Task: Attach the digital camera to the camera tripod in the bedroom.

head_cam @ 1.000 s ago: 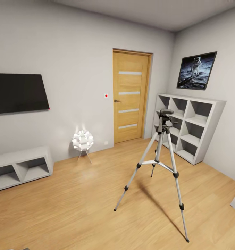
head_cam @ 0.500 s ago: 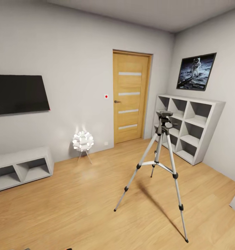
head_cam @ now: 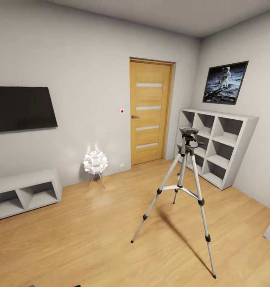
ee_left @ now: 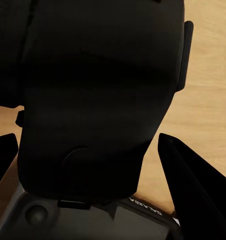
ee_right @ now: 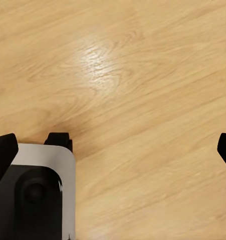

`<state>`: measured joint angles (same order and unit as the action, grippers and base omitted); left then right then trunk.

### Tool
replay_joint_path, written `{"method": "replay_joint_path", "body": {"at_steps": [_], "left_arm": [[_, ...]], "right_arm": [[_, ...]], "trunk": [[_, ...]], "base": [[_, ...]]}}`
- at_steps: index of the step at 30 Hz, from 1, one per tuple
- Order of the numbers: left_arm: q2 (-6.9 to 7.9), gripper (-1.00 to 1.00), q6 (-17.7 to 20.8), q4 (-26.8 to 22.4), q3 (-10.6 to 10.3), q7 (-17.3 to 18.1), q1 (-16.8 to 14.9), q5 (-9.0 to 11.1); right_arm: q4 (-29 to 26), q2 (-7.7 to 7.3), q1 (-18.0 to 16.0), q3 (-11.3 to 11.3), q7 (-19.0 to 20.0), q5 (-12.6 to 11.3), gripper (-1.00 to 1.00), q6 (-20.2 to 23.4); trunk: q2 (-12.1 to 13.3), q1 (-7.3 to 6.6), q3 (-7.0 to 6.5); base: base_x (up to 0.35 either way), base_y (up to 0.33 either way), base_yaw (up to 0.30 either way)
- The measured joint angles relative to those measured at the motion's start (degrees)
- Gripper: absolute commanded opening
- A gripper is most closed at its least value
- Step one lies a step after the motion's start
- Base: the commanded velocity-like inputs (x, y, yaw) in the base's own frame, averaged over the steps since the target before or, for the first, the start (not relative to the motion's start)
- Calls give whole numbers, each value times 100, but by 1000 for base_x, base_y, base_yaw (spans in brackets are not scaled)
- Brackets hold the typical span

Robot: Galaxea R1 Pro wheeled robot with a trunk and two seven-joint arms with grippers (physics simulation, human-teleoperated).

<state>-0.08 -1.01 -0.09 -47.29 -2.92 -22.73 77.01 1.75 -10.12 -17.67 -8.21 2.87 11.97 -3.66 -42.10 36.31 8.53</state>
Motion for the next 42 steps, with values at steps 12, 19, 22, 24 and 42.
{"method": "replay_joint_path", "body": {"at_steps": [12,19,22,24,42], "left_arm": [[102,-100,52,-4,-1,-2,1,370],[105,-100,53,-3,-1,-4,1,375],[106,-100,53,-1,-1,-5,1,376],[106,-100,49,0,-2,-3,1,375],[74,-100,-24,-52,-45,67,-1,309]], "right_arm": [[0,218,0,-9,-88,-26,100,40],[0,223,0,-2,-89,-18,100,33],[0,224,-1,-1,-91,-18,100,31],[0,224,-1,0,-90,-17,100,31],[0,216,0,0,-93,-18,100,24]], "trunk": [[-1,-3,0],[-1,-3,0],[-1,-3,0],[0,-1,0],[0,0,0]], "base": [[244,0,44],[322,0,240],[247,0,267],[89,0,270],[7,0,271]]}}
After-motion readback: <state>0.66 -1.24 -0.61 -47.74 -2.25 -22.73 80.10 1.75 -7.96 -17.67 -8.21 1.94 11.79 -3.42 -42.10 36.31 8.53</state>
